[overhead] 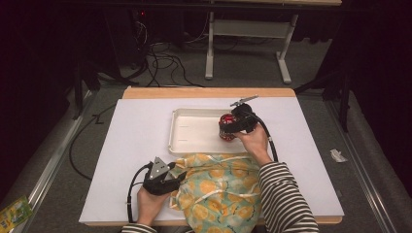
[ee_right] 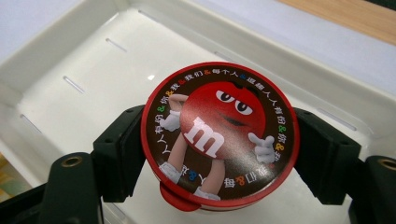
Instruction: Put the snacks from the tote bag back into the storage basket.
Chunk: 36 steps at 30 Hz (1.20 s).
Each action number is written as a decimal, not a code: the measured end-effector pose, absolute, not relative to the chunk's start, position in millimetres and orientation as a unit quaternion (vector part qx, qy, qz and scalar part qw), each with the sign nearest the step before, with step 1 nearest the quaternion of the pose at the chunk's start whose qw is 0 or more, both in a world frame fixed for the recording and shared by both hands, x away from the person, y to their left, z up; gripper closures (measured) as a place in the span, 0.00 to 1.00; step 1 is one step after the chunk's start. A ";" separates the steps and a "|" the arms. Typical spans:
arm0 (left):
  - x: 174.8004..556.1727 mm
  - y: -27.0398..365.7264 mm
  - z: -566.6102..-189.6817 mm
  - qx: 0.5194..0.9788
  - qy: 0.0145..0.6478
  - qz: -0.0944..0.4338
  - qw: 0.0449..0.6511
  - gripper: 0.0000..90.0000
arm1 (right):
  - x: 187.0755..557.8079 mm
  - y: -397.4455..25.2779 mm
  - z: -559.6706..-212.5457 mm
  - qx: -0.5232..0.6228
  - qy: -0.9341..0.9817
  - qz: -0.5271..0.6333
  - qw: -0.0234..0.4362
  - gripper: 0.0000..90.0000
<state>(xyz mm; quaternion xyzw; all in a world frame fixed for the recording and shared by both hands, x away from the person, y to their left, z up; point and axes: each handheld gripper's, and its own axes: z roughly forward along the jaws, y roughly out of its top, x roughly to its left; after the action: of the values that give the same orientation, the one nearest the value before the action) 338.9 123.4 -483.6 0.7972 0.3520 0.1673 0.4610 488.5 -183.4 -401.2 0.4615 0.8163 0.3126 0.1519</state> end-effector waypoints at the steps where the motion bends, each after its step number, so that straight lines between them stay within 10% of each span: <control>1: 338.9 123.5 -483.5 0.797 0.352 0.167 0.461 0.48 | 488.7 -181.8 -402.6 0.461 0.818 0.308 0.151 0.29; 36: 338.7 123.9 -483.4 0.797 0.353 0.167 0.461 0.48 | 498.7 -173.6 -423.7 0.474 0.818 0.290 0.148 0.28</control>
<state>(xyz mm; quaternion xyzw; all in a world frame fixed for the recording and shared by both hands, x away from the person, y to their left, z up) 338.7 123.9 -483.4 0.7968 0.3527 0.1674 0.4613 498.7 -173.6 -423.7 0.4742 0.8182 0.2895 0.1480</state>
